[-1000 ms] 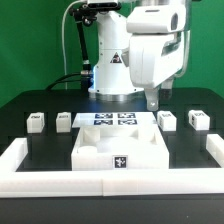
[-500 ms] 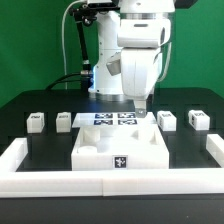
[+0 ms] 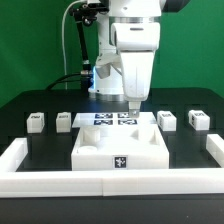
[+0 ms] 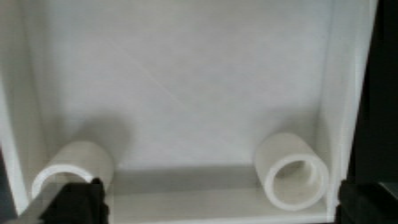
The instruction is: Assemble square table
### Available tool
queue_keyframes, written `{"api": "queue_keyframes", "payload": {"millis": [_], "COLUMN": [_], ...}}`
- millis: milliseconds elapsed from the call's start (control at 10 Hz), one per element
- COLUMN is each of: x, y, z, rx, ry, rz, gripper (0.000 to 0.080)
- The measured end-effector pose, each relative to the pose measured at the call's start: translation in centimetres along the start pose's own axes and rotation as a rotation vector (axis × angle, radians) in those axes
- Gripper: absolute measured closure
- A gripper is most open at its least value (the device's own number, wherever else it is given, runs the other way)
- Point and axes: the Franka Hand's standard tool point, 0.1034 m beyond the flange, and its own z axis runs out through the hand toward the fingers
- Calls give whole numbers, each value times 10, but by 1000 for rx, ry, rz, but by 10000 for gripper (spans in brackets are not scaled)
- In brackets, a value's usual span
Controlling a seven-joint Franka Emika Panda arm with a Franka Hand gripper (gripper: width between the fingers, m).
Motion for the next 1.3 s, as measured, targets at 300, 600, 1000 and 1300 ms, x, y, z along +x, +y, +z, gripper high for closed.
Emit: {"api": "queue_keyframes", "payload": {"millis": [300, 600, 1000, 1300], "x": [0, -19, -23, -16], "y": [0, -27, -45, -52], "z": [0, 21, 51, 67], "rx": [1, 9, 42, 64], "ry": [0, 10, 22, 30], "rz": [-2, -52, -39, -2], "gripper": [150, 150, 150, 150]}}
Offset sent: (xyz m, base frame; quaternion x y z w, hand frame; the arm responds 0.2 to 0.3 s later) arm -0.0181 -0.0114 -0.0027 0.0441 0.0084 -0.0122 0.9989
